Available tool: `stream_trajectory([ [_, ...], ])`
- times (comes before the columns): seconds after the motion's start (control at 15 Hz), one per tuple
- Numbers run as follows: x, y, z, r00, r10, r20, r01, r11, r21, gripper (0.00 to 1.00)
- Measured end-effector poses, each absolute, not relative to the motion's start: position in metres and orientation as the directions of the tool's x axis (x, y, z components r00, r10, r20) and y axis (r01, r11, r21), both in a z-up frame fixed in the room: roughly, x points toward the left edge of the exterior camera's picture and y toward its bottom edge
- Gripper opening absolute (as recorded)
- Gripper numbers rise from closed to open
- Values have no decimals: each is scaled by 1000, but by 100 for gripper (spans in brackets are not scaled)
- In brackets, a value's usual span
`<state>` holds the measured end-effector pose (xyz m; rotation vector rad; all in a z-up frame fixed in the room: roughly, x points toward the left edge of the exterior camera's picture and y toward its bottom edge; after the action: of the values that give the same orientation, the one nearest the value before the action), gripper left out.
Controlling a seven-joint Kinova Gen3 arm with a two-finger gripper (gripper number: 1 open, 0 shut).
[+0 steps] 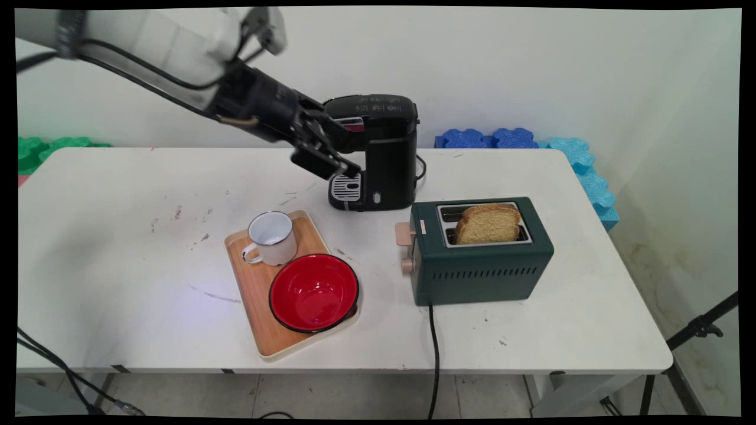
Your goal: Press the toaster switch
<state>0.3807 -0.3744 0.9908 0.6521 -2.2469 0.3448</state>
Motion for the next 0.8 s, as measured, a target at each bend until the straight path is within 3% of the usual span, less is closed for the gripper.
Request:
stream_trajectory([
  [0.07,374,-377,984,-592,-342,730,-542,839,-47,100],
  [0.13,369,-380,979,-599,-339,725,-536,843,-49,0],
  [0.8,328,-400,937,-625,-358,693,-507,862,-12,0],
])
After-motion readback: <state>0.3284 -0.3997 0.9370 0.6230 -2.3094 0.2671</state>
